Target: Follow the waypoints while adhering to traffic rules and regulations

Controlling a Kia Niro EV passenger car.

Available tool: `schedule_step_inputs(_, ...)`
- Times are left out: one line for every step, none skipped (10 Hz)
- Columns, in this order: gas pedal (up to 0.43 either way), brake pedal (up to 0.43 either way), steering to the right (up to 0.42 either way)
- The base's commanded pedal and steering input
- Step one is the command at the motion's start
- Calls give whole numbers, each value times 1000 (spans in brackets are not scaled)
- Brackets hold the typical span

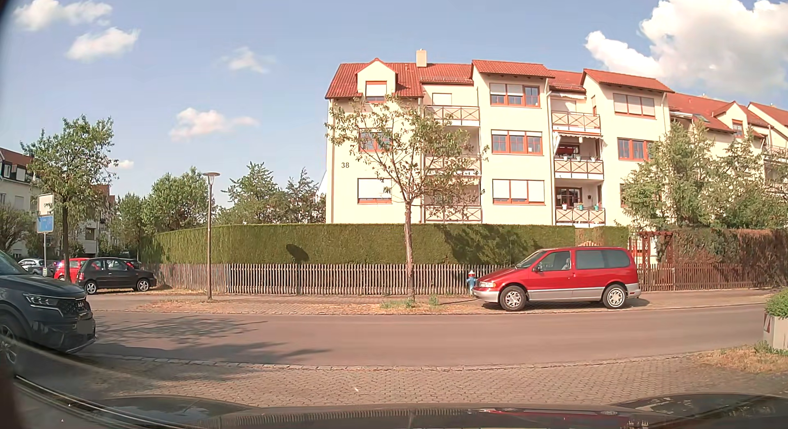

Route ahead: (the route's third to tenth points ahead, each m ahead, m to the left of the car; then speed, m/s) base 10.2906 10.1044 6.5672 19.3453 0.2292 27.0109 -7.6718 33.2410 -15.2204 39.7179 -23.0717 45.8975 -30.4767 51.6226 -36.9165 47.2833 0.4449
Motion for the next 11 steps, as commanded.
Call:
schedule_step_inputs(0,98,-88)
schedule_step_inputs(0,73,-53)
schedule_step_inputs(0,61,-23)
schedule_step_inputs(0,55,-1)
schedule_step_inputs(0,55,-3)
schedule_step_inputs(0,55,-11)
schedule_step_inputs(0,43,-12)
schedule_step_inputs(0,30,-10)
schedule_step_inputs(0,24,-6)
schedule_step_inputs(0,30,-2)
schedule_step_inputs(0,30,-2)
